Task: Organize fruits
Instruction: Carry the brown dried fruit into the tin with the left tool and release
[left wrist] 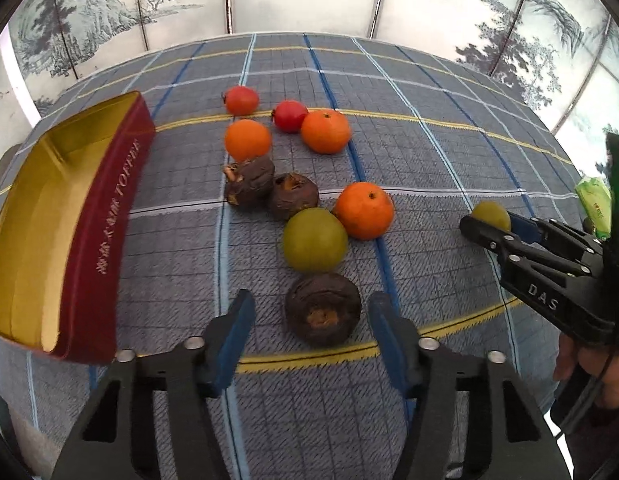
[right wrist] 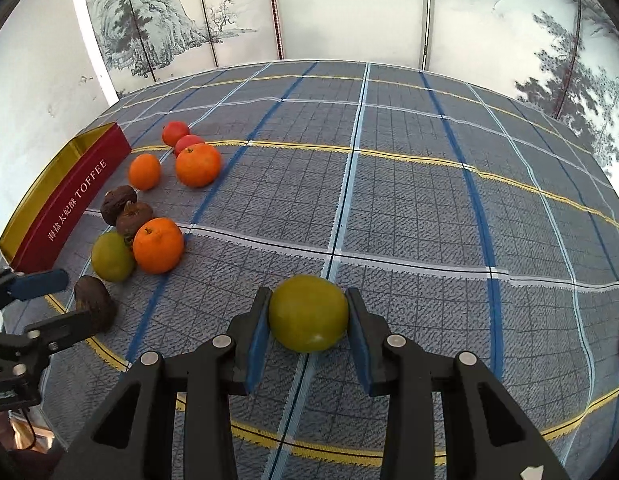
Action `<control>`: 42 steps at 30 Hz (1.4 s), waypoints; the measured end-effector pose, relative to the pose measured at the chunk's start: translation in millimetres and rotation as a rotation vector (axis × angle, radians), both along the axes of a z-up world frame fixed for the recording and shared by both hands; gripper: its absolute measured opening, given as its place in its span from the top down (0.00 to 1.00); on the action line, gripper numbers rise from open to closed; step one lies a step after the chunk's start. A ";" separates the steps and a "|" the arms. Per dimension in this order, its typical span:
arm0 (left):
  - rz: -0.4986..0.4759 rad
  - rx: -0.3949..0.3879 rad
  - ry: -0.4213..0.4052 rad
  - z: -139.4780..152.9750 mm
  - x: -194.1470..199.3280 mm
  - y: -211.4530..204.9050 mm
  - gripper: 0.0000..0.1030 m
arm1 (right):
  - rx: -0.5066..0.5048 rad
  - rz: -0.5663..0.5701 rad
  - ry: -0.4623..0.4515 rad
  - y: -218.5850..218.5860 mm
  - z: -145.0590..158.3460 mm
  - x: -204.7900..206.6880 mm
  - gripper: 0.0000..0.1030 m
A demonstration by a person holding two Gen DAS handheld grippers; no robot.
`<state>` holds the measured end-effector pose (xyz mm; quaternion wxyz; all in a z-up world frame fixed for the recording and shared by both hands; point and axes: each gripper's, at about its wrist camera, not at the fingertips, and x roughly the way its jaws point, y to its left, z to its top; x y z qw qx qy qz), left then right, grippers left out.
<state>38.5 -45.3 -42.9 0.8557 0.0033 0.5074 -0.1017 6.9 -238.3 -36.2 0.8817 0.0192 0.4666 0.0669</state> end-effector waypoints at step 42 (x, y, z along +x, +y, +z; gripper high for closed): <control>0.391 0.128 -0.021 2.8 14.3 221.5 0.62 | -0.030 -0.024 0.029 4.3 0.2 3.1 0.67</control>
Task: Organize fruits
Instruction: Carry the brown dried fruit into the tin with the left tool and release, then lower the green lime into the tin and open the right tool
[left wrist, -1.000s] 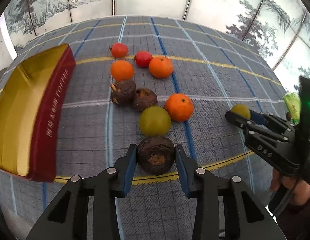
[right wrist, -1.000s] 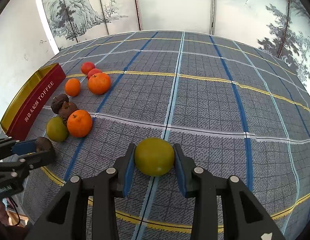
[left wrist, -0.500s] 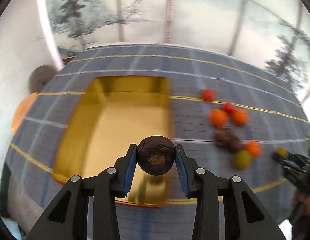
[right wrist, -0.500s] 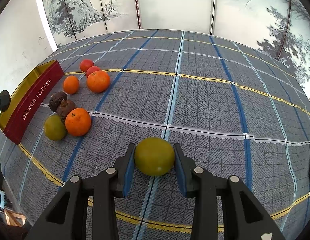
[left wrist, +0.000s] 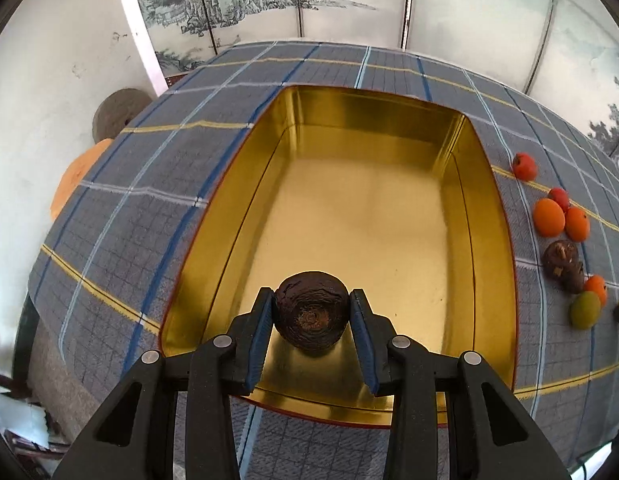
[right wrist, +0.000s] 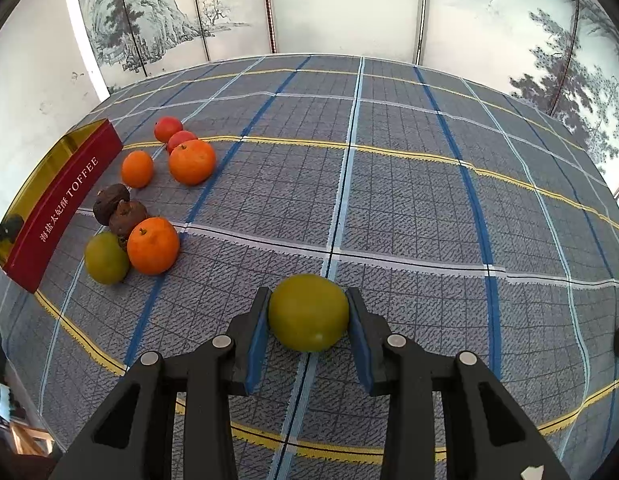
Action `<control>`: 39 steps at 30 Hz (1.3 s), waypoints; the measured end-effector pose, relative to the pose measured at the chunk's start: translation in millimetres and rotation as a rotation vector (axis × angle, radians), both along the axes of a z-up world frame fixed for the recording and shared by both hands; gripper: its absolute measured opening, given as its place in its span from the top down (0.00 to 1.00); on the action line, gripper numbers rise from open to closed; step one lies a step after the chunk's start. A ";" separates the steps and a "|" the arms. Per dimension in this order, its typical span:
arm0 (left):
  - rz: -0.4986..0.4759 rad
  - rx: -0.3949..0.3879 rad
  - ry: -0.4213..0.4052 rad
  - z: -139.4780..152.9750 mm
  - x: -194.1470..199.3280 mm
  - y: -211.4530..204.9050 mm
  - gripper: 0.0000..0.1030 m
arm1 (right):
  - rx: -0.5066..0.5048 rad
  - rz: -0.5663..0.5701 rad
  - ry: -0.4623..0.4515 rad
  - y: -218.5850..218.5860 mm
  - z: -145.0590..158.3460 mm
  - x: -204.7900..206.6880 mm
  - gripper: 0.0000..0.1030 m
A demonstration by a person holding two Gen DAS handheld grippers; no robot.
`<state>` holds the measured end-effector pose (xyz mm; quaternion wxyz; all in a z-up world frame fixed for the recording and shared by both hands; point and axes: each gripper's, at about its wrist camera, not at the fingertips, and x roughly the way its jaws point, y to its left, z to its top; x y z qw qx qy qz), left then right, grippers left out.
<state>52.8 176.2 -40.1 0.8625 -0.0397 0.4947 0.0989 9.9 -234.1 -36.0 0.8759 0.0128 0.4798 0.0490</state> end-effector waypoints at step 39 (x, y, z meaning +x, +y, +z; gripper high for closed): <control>0.012 -0.113 -0.105 30.1 -15.8 3.8 0.47 | 0.100 0.451 -0.120 210.2 63.8 49.6 0.67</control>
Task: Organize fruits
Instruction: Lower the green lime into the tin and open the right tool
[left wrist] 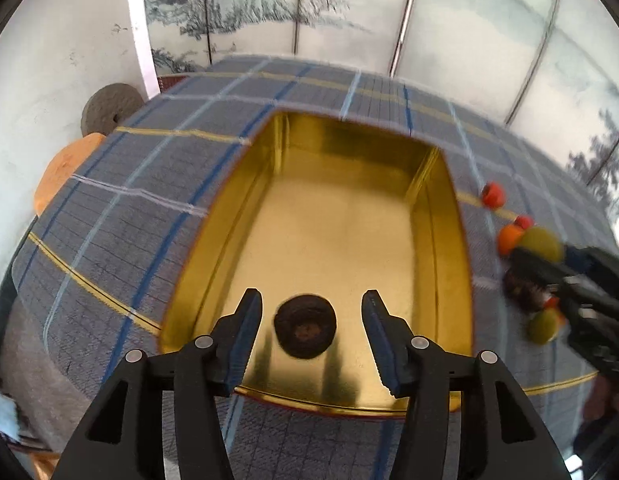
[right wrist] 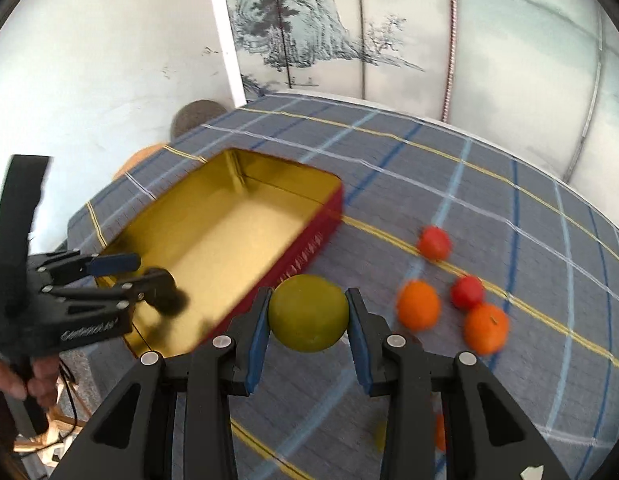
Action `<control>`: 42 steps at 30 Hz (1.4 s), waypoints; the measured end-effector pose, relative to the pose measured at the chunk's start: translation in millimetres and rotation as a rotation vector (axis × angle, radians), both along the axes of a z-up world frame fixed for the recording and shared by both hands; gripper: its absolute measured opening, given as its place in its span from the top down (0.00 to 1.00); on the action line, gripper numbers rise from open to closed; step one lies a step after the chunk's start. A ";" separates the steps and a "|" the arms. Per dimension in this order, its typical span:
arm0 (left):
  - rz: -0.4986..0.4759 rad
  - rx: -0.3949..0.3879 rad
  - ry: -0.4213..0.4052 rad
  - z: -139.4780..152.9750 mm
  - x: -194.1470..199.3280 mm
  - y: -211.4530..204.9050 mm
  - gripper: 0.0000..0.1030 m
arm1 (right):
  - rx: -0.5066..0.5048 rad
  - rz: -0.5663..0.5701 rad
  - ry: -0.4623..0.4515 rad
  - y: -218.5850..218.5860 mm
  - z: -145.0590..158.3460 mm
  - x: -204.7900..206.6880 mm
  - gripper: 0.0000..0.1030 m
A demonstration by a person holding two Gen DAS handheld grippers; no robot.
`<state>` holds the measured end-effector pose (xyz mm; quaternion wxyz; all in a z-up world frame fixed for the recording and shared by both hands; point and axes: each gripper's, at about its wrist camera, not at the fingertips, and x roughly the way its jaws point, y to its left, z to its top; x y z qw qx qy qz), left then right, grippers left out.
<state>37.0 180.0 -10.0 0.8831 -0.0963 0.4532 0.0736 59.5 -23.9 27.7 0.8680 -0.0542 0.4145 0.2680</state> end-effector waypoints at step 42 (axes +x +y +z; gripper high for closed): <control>0.202 -0.018 -0.001 11.6 -50.3 52.6 0.33 | -0.135 0.201 0.031 93.7 -38.1 14.4 0.64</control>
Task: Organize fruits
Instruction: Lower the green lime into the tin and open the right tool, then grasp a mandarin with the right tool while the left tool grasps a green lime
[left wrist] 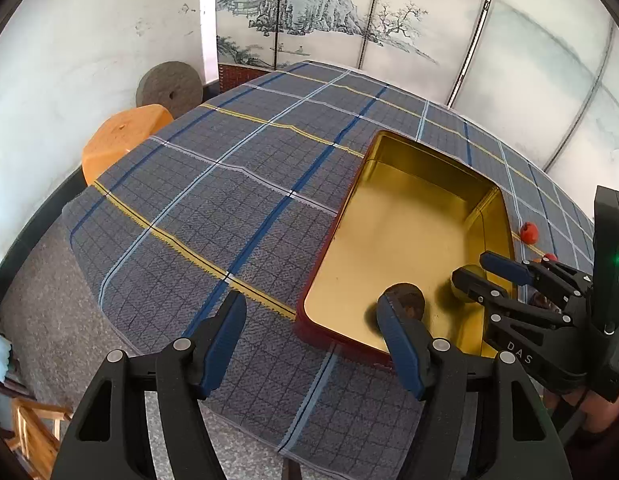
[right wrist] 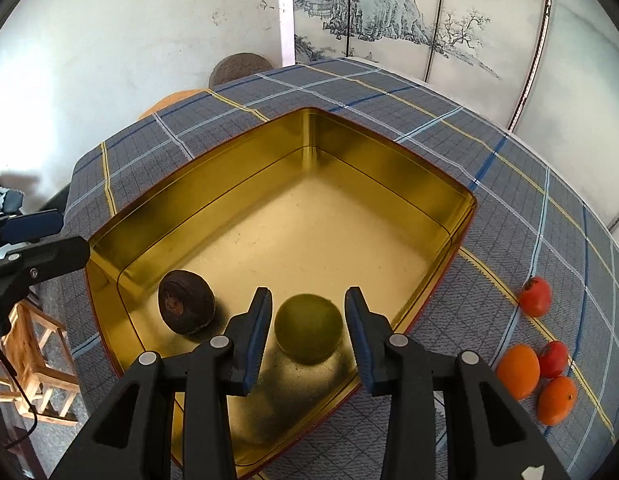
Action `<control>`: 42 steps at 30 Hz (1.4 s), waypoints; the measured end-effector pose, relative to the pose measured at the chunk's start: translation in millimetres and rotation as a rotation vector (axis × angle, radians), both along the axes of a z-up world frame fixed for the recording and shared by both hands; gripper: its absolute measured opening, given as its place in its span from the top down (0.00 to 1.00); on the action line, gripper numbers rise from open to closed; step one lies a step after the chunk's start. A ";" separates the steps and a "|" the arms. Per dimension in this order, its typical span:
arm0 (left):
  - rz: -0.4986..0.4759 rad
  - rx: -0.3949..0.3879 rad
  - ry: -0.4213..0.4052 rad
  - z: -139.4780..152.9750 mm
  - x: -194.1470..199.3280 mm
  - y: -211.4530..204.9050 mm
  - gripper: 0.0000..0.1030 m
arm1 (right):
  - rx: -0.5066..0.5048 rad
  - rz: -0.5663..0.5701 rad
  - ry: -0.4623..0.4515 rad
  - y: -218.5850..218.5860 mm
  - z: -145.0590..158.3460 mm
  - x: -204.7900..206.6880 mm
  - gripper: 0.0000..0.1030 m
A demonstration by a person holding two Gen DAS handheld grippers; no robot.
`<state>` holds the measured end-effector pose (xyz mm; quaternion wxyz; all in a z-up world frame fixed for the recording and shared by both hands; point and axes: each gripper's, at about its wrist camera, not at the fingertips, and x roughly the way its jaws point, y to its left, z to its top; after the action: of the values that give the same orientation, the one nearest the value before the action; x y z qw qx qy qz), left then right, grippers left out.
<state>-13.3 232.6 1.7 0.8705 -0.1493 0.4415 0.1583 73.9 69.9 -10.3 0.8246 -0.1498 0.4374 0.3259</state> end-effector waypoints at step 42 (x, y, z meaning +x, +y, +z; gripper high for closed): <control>-0.510 0.019 0.007 -14.8 40.3 -212.7 0.33 | 0.049 -0.328 -0.022 -213.6 -28.4 -41.9 0.62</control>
<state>27.0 19.9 -13.2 0.8821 -0.0245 0.4664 -0.0619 32.0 -143.8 -38.7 0.8749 -0.0597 0.4390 0.1956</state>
